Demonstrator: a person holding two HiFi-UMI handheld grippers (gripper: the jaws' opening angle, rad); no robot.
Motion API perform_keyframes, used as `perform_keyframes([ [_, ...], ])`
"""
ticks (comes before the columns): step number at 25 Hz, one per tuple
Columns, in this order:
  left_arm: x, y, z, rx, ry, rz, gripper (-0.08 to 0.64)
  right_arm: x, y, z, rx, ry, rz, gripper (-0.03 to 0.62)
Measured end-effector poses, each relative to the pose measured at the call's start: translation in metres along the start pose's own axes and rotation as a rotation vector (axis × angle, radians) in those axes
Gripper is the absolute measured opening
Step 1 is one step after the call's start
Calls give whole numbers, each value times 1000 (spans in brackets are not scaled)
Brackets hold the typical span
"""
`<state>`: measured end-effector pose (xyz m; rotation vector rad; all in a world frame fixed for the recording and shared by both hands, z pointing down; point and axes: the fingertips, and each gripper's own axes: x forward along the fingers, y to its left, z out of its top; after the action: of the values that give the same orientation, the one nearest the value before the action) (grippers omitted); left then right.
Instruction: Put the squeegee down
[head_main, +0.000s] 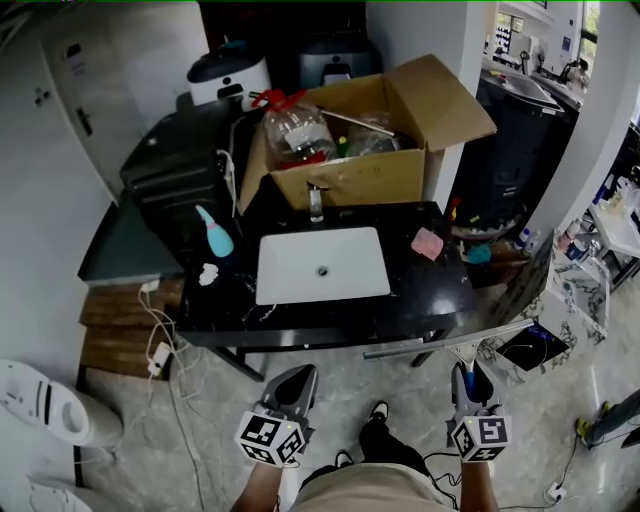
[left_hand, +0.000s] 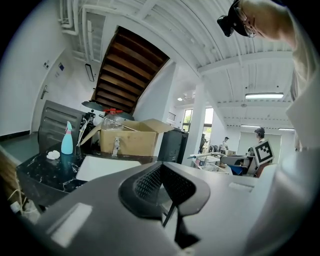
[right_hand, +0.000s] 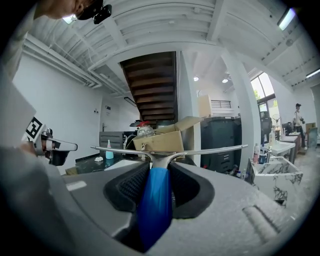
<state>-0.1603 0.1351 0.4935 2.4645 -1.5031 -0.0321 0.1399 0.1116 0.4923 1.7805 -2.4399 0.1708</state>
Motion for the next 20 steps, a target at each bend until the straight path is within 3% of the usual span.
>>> perform_keyframes([
  [5,38,16,23,34,22,21,15,63,-14,-4,62,3,19,130],
  [10,89,39,44,65,28,59,15,128,-31,11,63,-21,67,130],
  [20,193,24,64,81,49,-2,15,207,-87,9,90,7,81,130],
])
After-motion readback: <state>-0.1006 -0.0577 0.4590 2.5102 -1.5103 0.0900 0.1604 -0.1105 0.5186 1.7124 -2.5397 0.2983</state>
